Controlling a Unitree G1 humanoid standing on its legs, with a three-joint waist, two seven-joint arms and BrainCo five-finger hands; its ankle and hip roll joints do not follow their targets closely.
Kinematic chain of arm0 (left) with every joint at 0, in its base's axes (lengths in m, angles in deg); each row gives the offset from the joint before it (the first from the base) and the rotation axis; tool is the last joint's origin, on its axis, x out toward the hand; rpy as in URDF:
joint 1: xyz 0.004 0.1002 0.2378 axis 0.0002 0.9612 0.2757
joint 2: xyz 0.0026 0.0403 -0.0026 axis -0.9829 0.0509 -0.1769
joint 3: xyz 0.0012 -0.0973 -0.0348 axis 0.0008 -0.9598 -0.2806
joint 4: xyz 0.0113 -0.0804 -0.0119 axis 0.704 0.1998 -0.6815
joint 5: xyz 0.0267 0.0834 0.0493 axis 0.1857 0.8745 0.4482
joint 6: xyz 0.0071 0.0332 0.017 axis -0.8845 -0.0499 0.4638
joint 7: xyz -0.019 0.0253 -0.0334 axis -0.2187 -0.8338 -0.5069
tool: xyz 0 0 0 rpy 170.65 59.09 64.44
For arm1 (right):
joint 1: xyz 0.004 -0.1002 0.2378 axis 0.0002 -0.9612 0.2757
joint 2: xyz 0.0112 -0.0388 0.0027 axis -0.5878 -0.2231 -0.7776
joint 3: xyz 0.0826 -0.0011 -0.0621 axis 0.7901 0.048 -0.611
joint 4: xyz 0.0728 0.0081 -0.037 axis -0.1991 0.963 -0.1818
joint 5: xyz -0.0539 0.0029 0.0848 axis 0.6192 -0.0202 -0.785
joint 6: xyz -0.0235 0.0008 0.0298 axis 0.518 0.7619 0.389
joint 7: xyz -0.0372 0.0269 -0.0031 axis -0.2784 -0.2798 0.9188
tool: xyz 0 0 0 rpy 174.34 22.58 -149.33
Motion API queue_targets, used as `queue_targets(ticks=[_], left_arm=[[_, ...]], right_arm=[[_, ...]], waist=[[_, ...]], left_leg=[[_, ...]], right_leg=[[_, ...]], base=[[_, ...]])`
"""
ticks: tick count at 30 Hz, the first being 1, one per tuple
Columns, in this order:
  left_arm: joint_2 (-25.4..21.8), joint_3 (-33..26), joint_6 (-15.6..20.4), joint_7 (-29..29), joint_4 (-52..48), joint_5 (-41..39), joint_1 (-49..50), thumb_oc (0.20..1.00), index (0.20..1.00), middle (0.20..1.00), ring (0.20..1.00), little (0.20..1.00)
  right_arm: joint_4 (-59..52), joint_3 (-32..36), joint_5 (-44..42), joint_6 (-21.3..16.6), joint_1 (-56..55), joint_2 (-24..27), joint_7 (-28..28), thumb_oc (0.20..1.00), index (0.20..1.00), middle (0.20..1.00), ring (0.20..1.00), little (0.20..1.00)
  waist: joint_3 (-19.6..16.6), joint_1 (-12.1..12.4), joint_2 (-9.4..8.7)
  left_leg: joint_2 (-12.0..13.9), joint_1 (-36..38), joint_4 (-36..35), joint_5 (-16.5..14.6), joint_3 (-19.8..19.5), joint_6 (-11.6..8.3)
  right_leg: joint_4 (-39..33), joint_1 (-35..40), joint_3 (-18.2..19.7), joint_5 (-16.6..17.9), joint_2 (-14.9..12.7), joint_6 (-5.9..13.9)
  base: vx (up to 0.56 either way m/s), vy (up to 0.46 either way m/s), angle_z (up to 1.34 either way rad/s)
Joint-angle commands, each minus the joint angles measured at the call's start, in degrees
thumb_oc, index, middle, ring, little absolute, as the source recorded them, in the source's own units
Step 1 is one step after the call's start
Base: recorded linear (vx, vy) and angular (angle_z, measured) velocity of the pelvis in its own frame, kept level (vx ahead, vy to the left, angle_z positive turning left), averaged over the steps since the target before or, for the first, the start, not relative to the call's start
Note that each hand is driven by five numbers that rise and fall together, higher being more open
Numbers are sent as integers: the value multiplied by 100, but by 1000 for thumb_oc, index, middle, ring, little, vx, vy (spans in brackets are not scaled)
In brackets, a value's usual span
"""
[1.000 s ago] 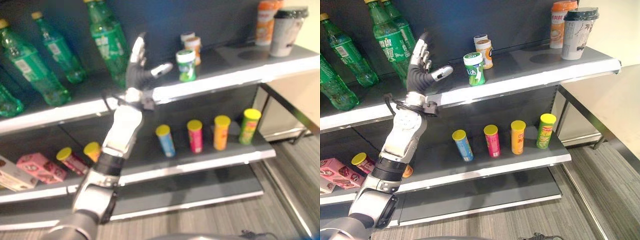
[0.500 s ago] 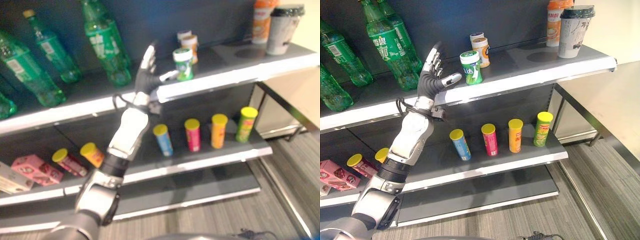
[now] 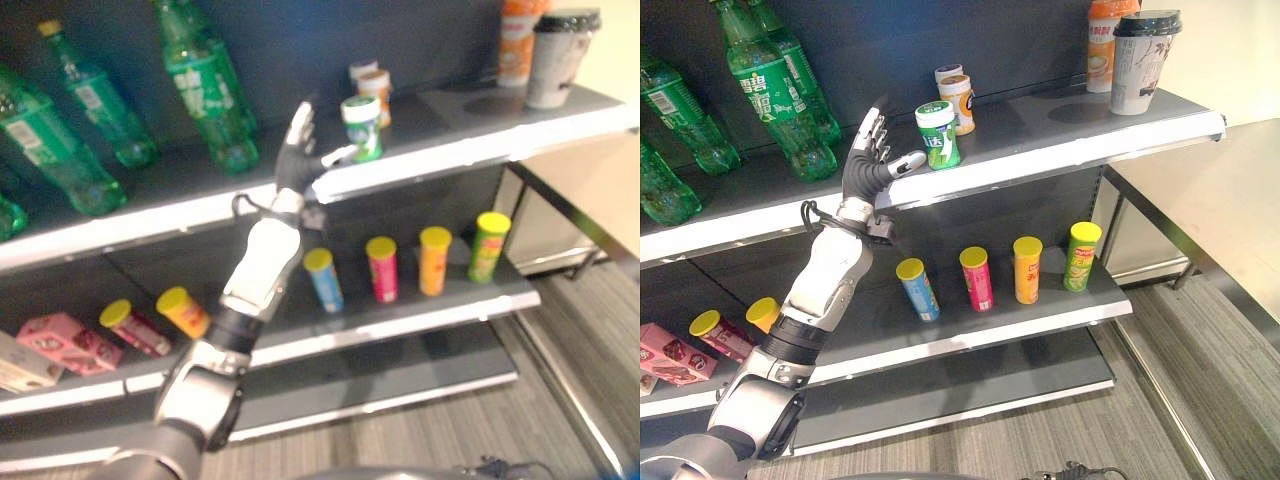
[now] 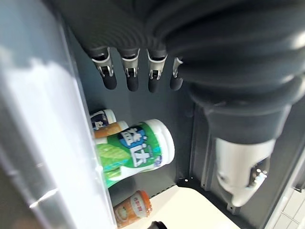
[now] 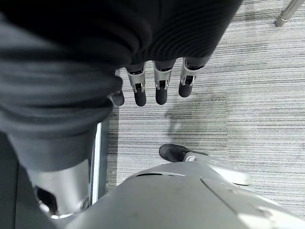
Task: Put the goods on the table back onto the shelves and tidy them up.
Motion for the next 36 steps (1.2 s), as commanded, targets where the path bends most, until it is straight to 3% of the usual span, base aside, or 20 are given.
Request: queue_targets(ticks=[1,36], left_arm=[[-29,35,153,81,550,-42,-824,1000,1000,1000,1000,1000],[113,210,91,132,866,187,-1118,1000,1000,1000,1000,1000]], right_arm=[[257,-84,-75,-14,-55,-271,10,1000,1000,1000,1000,1000],[281,-81,-160,-35,-49,-303,61,1000,1000,1000,1000,1000]], waist=[[-236,-118,-511],[-236,-167,-536]], left_leg=[[106,-169,-7,-24,98,-200],[126,-148,-7,-42,185,-197]], right_leg=[[46,359,102,-416,-177,52],[46,348,185,-408,-141,55]], base=[[2,-1,-4],[1,-1,-1]])
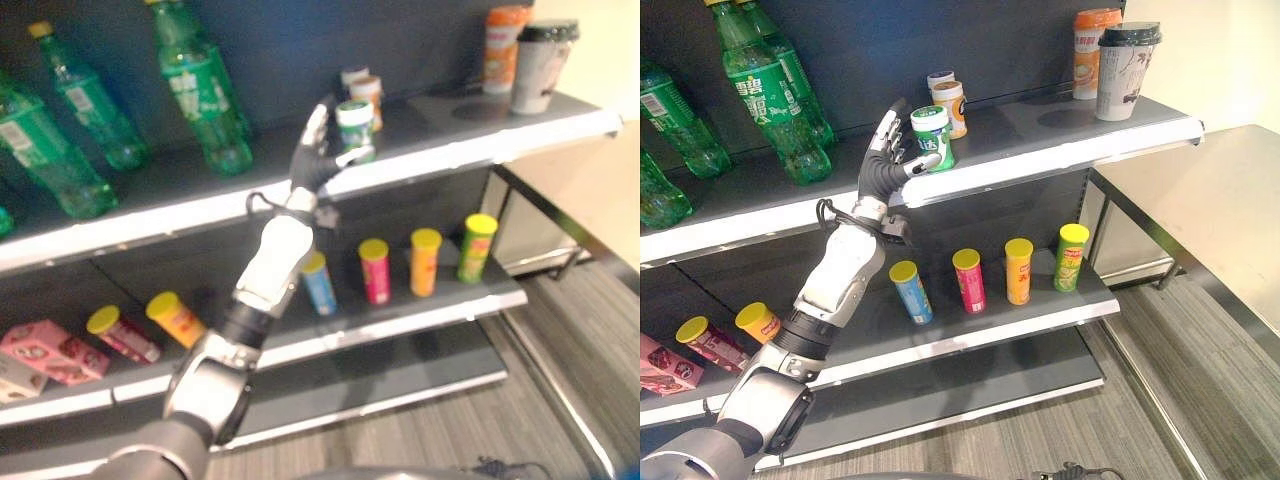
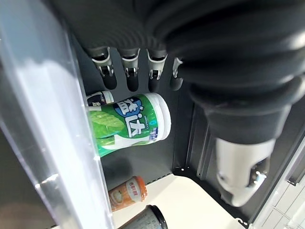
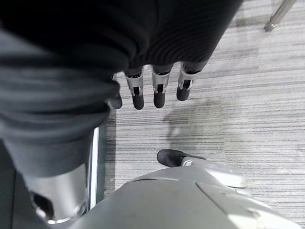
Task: Put the goods on the table back onto the shelves and tidy them up.
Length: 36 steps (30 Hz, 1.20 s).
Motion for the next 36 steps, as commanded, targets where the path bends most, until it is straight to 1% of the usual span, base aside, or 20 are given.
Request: queue_targets(ticks=[1,14,24,25,27,28,29,30,31,32,33,34,36], left_arm=[[-55,38,149,85,600,176,-900,1000,1000,1000,1000,1000],[14,79,151,113,679,131,-946,1000,1000,1000,1000,1000],[-47,6,131,161,656,232,-937,1000,1000,1000,1000,1000],[-120,-88,114,251,608,443,-936,1000,1000,1000,1000,1000],[-152,-137,105,301,562,525,-931,1000,1000,1000,1000,1000],[-276,-305,86,494,442,839,-905,1000,1000,1000,1000,1000],[-319,-381,84,586,371,971,-878,1000,1000,1000,1000,1000],[-318,-385,76,587,359,978,-869,1000,1000,1000,1000,1000],[-388,-466,69,679,280,1163,-843,1000,1000,1000,1000,1000],[-530,-637,24,879,70,1553,-738,1000,1000,1000,1000,1000],[-589,-719,9,960,-64,1740,-690,1000,1000,1000,1000,1000],[-588,-724,0,958,-79,1745,-679,1000,1000,1000,1000,1000],[-815,-1040,-41,1247,-591,2428,-437,1000,1000,1000,1000,1000]], right_arm=[[281,-77,-148,-33,-69,-222,46,1000,1000,1000,1000,1000],[306,-103,-142,-29,-59,-232,65,1000,1000,1000,1000,1000],[317,-90,-144,-38,-63,-243,64,1000,1000,1000,1000,1000],[323,-66,-160,-49,-66,-257,59,1000,1000,1000,1000,1000],[320,-65,-165,-57,-61,-262,61,1000,1000,1000,1000,1000],[321,-46,-170,-70,-49,-269,60,1000,1000,1000,1000,1000],[320,-49,-165,-79,-46,-277,60,1000,1000,1000,1000,1000],[322,-53,-165,-80,-46,-277,60,1000,1000,1000,1000,1000],[314,-57,-161,-90,-40,-280,60,1000,1000,1000,1000,1000],[301,-75,-135,-110,-17,-290,64,1000,1000,1000,1000,1000],[296,-85,-120,-122,-7,-294,68,1000,1000,1000,1000,1000],[298,-89,-120,-122,-8,-293,69,1000,1000,1000,1000,1000],[320,-124,-32,-158,25,-314,70,1000,1000,1000,1000,1000]], waist=[[-183,-130,-421],[-182,-162,-425],[-185,-145,-440],[-180,-123,-445],[-176,-118,-448],[-176,-87,-462],[-173,-70,-470],[-173,-74,-469],[-172,-55,-480],[-178,-17,-500],[-170,-3,-507],[-175,-9,-506],[-154,73,-546]], left_leg=[[130,-206,-7,-22,45,-224],[149,-187,-7,-34,82,-222],[157,-192,-7,-41,80,-232],[155,-196,-7,-44,77,-232],[151,-196,-7,-47,70,-229],[148,-198,-7,-53,55,-229],[144,-199,-7,-57,51,-229],[144,-198,-7,-57,50,-229],[143,-200,-7,-60,48,-230],[144,-214,-7,-64,29,-231],[142,-251,-7,-9,17,-229],[142,-254,-7,-8,14,-229],[137,-272,-7,-18,-14,-235]], right_leg=[[45,354,43,-469,-141,77],[45,356,104,-468,-125,78],[45,357,106,-483,-115,78],[45,359,91,-483,-114,79],[45,359,91,-484,-114,79],[45,363,76,-491,-111,81],[45,366,69,-495,-107,81],[45,368,68,-495,-108,81],[45,369,53,-498,-103,83],[45,362,27,-506,-99,84],[45,334,14,-465,-93,81],[45,332,11,-465,-93,81],[45,334,-14,-466,-79,83]], base=[[0,0,0],[4,-4,-4],[0,0,0],[0,0,0],[0,0,0],[0,0,0],[0,0,0],[0,0,0],[0,0,0],[-47,2,1],[-46,4,2],[-44,7,2],[-10,1,2]])
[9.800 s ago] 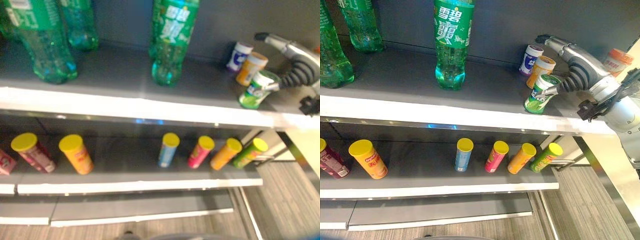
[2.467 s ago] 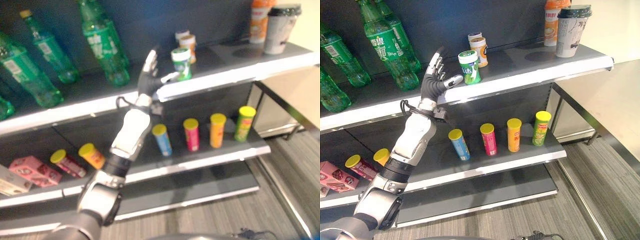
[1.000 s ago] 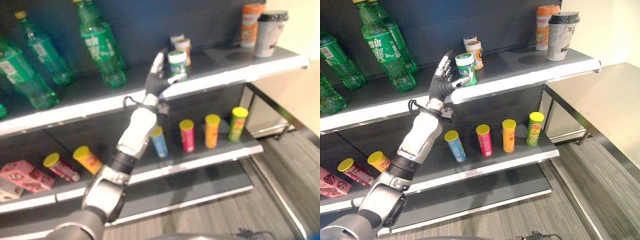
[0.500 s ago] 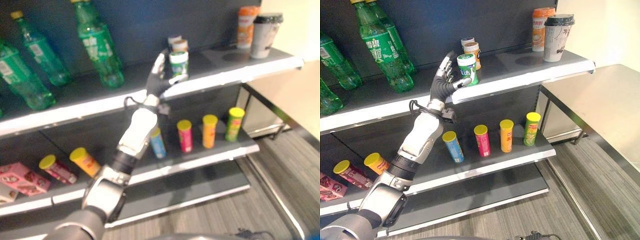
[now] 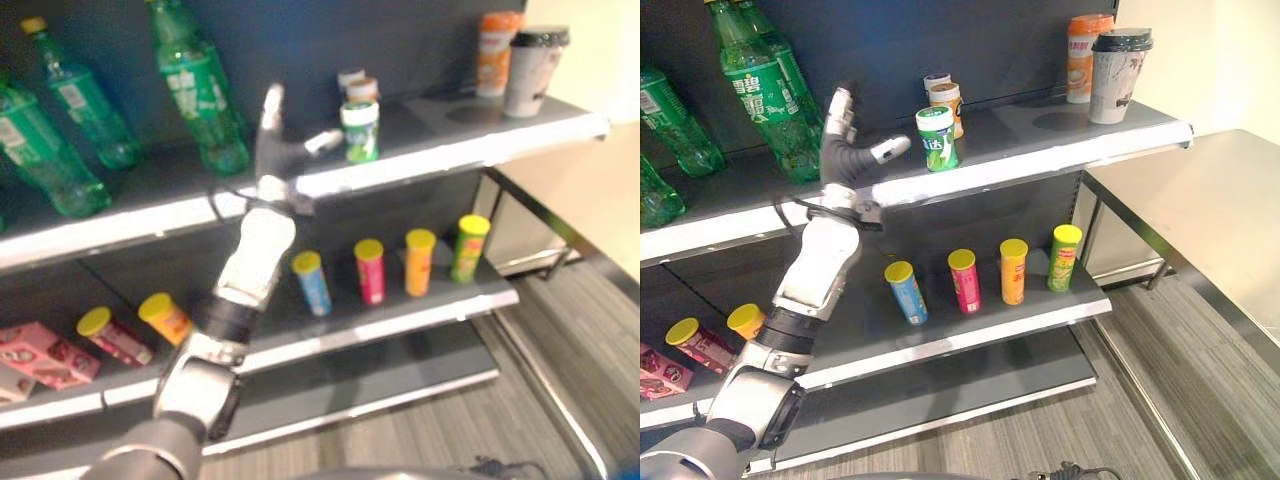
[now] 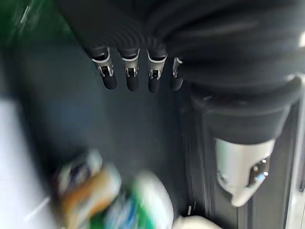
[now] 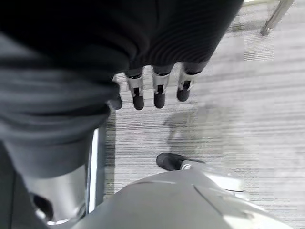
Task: Put the goods on the table back onto the shelves and tidy them up.
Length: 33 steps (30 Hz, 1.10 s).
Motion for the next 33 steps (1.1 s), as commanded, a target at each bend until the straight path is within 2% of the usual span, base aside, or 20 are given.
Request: queue_targets(ticks=[1,6,7,9,12,14,17,18,19,20,21,22,23,24,28,29,30,31,33], left_arm=[[-405,-299,132,360,-169,808,-439,1000,1000,1000,1000,1000],[-473,-550,358,393,-1150,1190,-60,1000,1000,1000,1000,1000],[-449,-593,482,285,-1596,1163,116,1000,1000,1000,1000,1000],[-435,-651,547,194,-1848,1093,247,1000,1000,1000,1000,1000],[-594,-776,781,-67,-2583,1085,563,1000,1000,1000,1000,1000],[-877,-1191,1088,-179,-3361,718,1196,1000,1000,1000,1000,1000],[-938,-1345,1132,-169,-3528,636,1374,1000,1000,1000,1000,1000],[-1142,-1904,1261,8,-3760,603,1892,1000,1000,1000,1000,1000],[-1141,-1923,1260,5,-3777,600,1919,1000,1000,1000,1000,1000],[-1275,-2360,1304,185,-3743,713,2359,1000,1000,1000,1000,1000],[-1276,-2378,1307,189,-3754,714,2387,1000,1000,1000,1000,1000],[-1452,-2973,1338,451,-3680,974,2846,1000,1000,1000,1000,1000],[-1572,-3309,1329,634,-3584,1154,3124,1000,1000,1000,1000,1000],[-1575,-3327,1334,639,-3586,1153,3146,1000,1000,1000,1000,1000],[-2129,-4792,1045,1556,-2861,1941,4321,1000,1000,1000,1000,1000],[-2284,-5183,868,1915,-2487,2178,4666,1000,1000,1000,1000,1000],[-2170,-5593,630,2201,-2119,2217,5213,1000,1000,1000,1000,1000],[-2169,-5605,636,2215,-2114,2209,5235,1000,1000,1000,1000,1000],[-1868,-5975,113,2621,-1098,2185,5945,1000,1000,1000,1000,1000]], right_arm=[[335,-85,-36,-131,12,-250,-4,1000,1000,1000,1000,1000],[387,-142,43,-194,36,-285,3,1000,1000,1000,1000,1000],[407,-128,40,-217,29,-296,14,1000,1000,1000,1000,1000],[428,-107,27,-223,7,-301,5,1000,1000,1000,1000,1000],[472,-10,-8,-237,-28,-324,-12,1000,1000,1000,1000,1000],[549,122,-54,-212,-80,-354,-73,1000,1000,1000,1000,1000],[559,129,-49,-197,-100,-367,-96,1000,1000,1000,1000,1000],[571,165,0,-153,-121,-395,-160,1000,1000,1000,1000,1000],[570,150,1,-153,-126,-395,-161,1000,1000,1000,1000,1000],[582,134,96,-118,-156,-413,-203,1000,1000,1000,1000,1000],[581,116,98,-117,-161,-414,-204,1000,1000,1000,1000,1000],[573,108,196,-101,-178,-429,-231,1000,1000,1000,1000,1000],[563,65,271,-97,-196,-434,-233,1000,1000,1000,1000,1000],[563,44,270,-97,-202,-437,-232,1000,1000,1000,1000,1000],[512,-44,572,-147,-297,-427,-178,1000,1000,1000,1000,1000],[507,-92,670,-160,-327,-422,-185,1000,1000,1000,1000,1000],[454,-100,762,-213,-394,-421,-119,1000,1000,1000,1000,1000],[450,-115,764,-215,-402,-420,-117,1000,1000,1000,1000,1000],[416,-167,924,-254,-472,-388,-103,1000,1000,1000,1000,1000]], waist=[[-138,-16,-445],[-132,74,-505],[-122,103,-519],[-117,120,-523],[-98,187,-536],[-76,317,-528],[-69,337,-526],[-45,483,-525],[-48,465,-524],[-16,584,-530],[-21,563,-531],[5,709,-537],[27,771,-545],[12,739,-550],[46,1048,-574],[50,1163,-575],[68,1323,-599],[63,1303,-595],[82,1506,-613]], left_leg=[[133,-285,-6,-4,-103,-256],[149,-294,-6,-19,-138,-257],[155,-294,-6,-17,-148,-255],[154,-290,-6,-15,-151,-252],[158,-293,-6,-6,-182,-249],[173,-286,-6,31,-241,-254],[172,-281,-6,44,-275,-254],[176,-282,-6,83,-345,-259],[175,-279,-6,84,-349,-259],[169,-296,-6,126,-414,-271],[168,-294,-6,126,-418,-272],[149,-320,-6,174,-497,-291],[141,-322,-6,213,-536,-297],[138,-321,-6,195,-552,-299],[107,-382,-6,230,-756,-347],[102,-417,-6,261,-823,-357],[79,-452,4,235,-915,-375],[75,-468,-2,279,-921,-371],[73,-537,15,291,-1020,-390]], right_leg=[[46,351,-84,-532,-82,118],[47,358,-96,-531,-71,110],[54,362,-100,-532,-64,104],[59,367,-106,-531,-55,101],[66,371,-128,-541,-42,92],[72,402,-159,-571,-20,66],[72,425,-171,-579,-9,57],[72,464,-216,-609,6,32],[72,469,-220,-610,6,32],[67,506,-261,-628,16,3],[66,511,-266,-630,16,2],[58,537,-320,-653,29,-23],[58,560,-348,-655,33,-39],[52,570,-360,-672,33,-39],[46,636,-525,-762,44,-70],[46,646,-583,-778,48,-79],[46,673,-654,-846,58,-92],[46,658,-663,-816,56,-89],[46,665,-784,-869,62,-112]], base=[[0,0,0],[-13,-15,3],[-8,-19,6],[-11,-21,5],[-7,-11,1],[-26,-35,4],[-10,-16,6],[-15,-19,16],[-36,-31,21],[-21,-13,19],[-45,-20,24],[-41,-14,26],[-29,-16,22],[-23,-15,18],[-11,-23,30],[-47,-33,33],[-53,-24,34],[-35,-33,27],[-54,-34,39]])
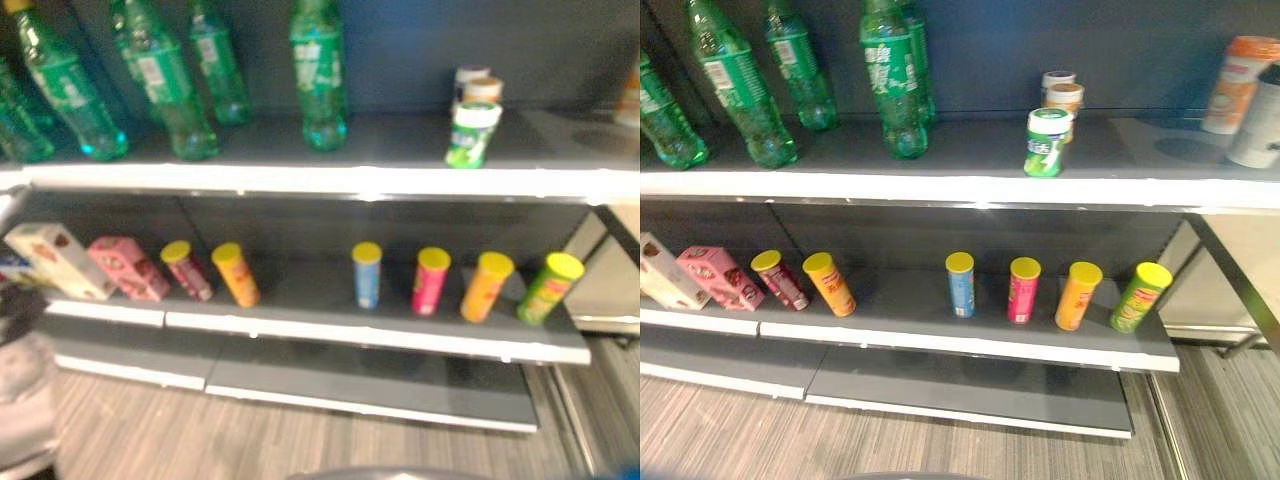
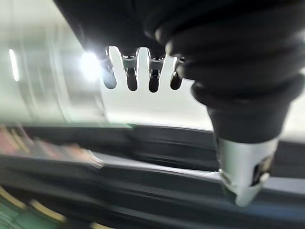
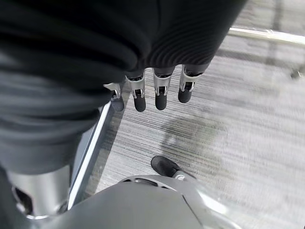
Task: Put the goods on the table back onto the shelves and tidy them up.
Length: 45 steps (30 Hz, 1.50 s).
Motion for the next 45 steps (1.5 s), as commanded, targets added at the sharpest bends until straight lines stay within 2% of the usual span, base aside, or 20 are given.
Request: queue_targets(ticks=[1,2,3,4,5,6,7,9,10,14,16,19,23,25,28,34,42,43,44,45], left_arm=[[0,-449,-675,715,1204,-21,619,1000,1000,1000,1000,1000],[-22,-436,-650,746,1260,-54,626,1000,1000,1000,1000,1000],[390,-271,-795,634,2845,-1017,876,1000,1000,1000,1000,1000],[372,-259,-771,643,2881,-1032,869,1000,1000,1000,1000,1000],[637,263,-450,234,4659,-2095,870,1000,1000,1000,1000,1000],[618,279,-423,237,4697,-2108,856,1000,1000,1000,1000,1000],[897,1123,-183,-555,6100,-2907,642,1000,1000,1000,1000,1000],[1068,1516,-41,-875,6539,-3219,498,1000,1000,1000,1000,1000],[1462,2029,62,-1424,7496,-4093,111,1000,1000,1000,1000,1000],[1943,2161,24,-2071,8692,-5587,-436,1000,1000,1000,1000,1000],[2135,3318,2,-2406,8752,-4910,-767,1000,1000,1000,1000,1000],[2394,4021,-56,-2904,8952,-4790,-1027,1000,1000,1000,1000,1000],[2340,4543,-58,-3312,8885,-4436,-1209,1000,1000,1000,1000,1000],[2317,5050,-19,-3494,8732,-3882,-1258,1000,1000,1000,1000,1000],[2367,5431,10,-3594,8700,-3472,-1316,1000,1000,1000,1000,1000],[2445,5765,-4,-3708,8760,-3009,-1297,1000,1000,1000,1000,1000],[2416,6403,70,-3709,8715,-2159,-1330,1000,1000,1000,1000,1000],[2406,6432,73,-3685,8743,-2129,-1457,1000,1000,1000,1000,1000],[2404,6432,73,-3685,8745,-2129,-1461,1000,1000,1000,1000,1000],[2371,6436,92,-3714,8661,-2101,-1500,1000,1000,1000,1000,1000]], right_arm=[[230,-399,451,-51,142,-359,-26,1000,1000,1000,1000,1000],[225,-408,452,-52,132,-345,-28,1000,1000,1000,1000,1000],[192,-468,595,-21,129,-254,-46,1000,1000,1000,1000,1000],[190,-465,595,-21,126,-251,-48,1000,1000,1000,1000,1000],[118,-533,694,29,187,-146,-43,1000,1000,1000,1000,1000],[116,-524,694,30,185,-144,-45,1000,1000,1000,1000,1000],[20,-546,685,38,266,-71,10,1000,1000,1000,1000,1000],[-55,-493,650,29,263,-46,52,1000,1000,1000,1000,1000],[-149,-425,452,-3,321,-50,183,1000,1000,1000,1000,1000],[-66,-277,54,34,414,-130,175,1000,1000,1000,1000,1000],[-97,-209,-248,-81,449,-144,310,1000,1000,1000,1000,1000],[-102,-136,-514,-142,603,-96,368,1000,1000,1000,1000,1000],[-145,-166,-615,-137,786,-9,318,1000,1000,1000,1000,1000],[-153,-278,-569,-134,858,17,316,1000,1000,1000,1000,1000],[-104,-203,-618,-144,860,29,309,1000,1000,1000,1000,1000],[-118,17,-751,-174,766,30,342,1000,1000,1000,1000,1000],[-179,-84,-419,-116,792,-76,447,1000,1000,1000,1000,1000],[-213,-66,-481,-127,907,-105,481,1000,1000,1000,1000,1000],[-212,-64,-481,-127,910,-107,481,1000,1000,1000,1000,1000],[-285,-34,-550,-162,933,-101,492,1000,1000,1000,1000,1000]], waist=[[-27,160,-419],[-37,146,-403],[-42,196,-378],[-49,194,-374],[-17,208,-345],[-22,213,-342],[19,193,-334],[34,202,-312],[100,163,-337],[137,-11,-369],[205,-178,-415],[346,-299,-516],[508,-365,-645],[535,-389,-748],[443,-561,-706],[256,-765,-577],[519,-903,-580],[671,-790,-533],[662,-792,-543],[702,-609,-427]], left_leg=[[118,-371,-22,252,-33,-303],[116,-391,-33,303,-40,-297],[112,-475,-29,366,-56,-294],[113,-486,-31,376,-62,-293],[127,-532,-20,428,-67,-279],[128,-542,-22,436,-72,-278],[149,-564,-4,448,-61,-270],[161,-597,-14,495,-57,-261],[175,-589,4,478,-52,-252],[193,-591,9,464,-23,-224],[182,-539,60,382,19,-187],[53,-731,435,272,-216,-231],[-328,-882,1110,-280,-950,-200],[-667,-702,1763,-903,-1523,-92],[-678,-447,1713,-1168,-1688,-24],[-486,-123,1058,-1091,-1362,64],[-705,-141,316,-815,-613,370],[-634,-270,326,-792,-286,378],[-646,-289,328,-780,-286,380],[-501,-407,373,-758,108,350]], right_leg=[[42,335,162,-557,53,-164],[42,314,151,-522,52,-159],[42,271,103,-526,65,-179],[42,262,98,-519,67,-177],[42,226,95,-512,82,-192],[42,217,92,-506,84,-191],[42,179,130,-502,98,-189],[42,132,151,-460,111,-181],[42,107,229,-449,124,-179],[42,40,333,-393,137,-171],[42,67,443,-358,118,-171],[67,-26,531,-263,48,-156],[273,-316,778,-112,-108,-102],[430,-544,1183,10,-192,-77],[485,-684,1428,83,-157,-32],[527,-844,1463,206,-256,89],[584,-1721,1755,824,-592,555],[628,-1946,1229,851,-753,629],[625,-1964,1233,860,-765,633],[831,-1873,48,606,-1175,569]], base=[[-75,-11,38],[-92,-3,20],[-75,4,20],[-92,-15,14],[-45,-6,10],[-71,-18,5],[-55,-8,11],[-63,-5,8],[-48,-3,4],[-28,1,-23],[-17,20,-30],[-94,22,-34],[-121,25,-44],[-114,89,-61],[-44,143,-73],[-39,216,-23],[-178,196,-37],[-306,75,-50],[-330,79,-100],[-137,51,-131]])
